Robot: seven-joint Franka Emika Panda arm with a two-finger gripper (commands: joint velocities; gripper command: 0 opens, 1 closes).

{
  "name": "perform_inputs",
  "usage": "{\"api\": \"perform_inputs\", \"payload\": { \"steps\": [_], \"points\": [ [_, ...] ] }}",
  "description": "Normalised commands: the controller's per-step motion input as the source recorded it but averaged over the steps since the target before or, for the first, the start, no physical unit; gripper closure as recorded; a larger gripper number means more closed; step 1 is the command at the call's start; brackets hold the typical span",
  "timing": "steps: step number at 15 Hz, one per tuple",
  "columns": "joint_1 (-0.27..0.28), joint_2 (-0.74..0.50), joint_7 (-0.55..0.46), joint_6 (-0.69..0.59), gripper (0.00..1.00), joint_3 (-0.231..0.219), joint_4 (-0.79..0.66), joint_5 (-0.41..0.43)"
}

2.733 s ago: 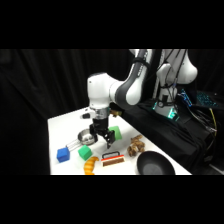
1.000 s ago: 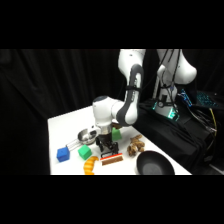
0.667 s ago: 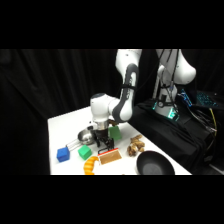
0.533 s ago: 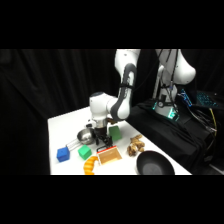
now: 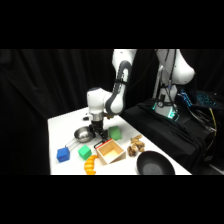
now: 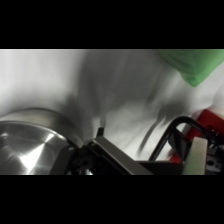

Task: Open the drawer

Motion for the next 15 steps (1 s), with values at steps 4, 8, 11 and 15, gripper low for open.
{"api": "perform_inputs", "payload": {
  "steps": [4, 8, 11, 15],
  "points": [
    [0.001, -0.51, -0.04, -0.55, 0.0, 0.037, -0.17, 0.184],
    [0.258, -0.57, 0.14, -0.47, 0.0, -0.176, -0.12, 0.151],
    [0.364, -0.57, 0.44, -0.48, 0.0, -0.275, 0.02, 0.044],
    [0.337, -0.35, 0.54, -0.49, 0.0, -0.255, 0.2, -0.085]
  ]
}}
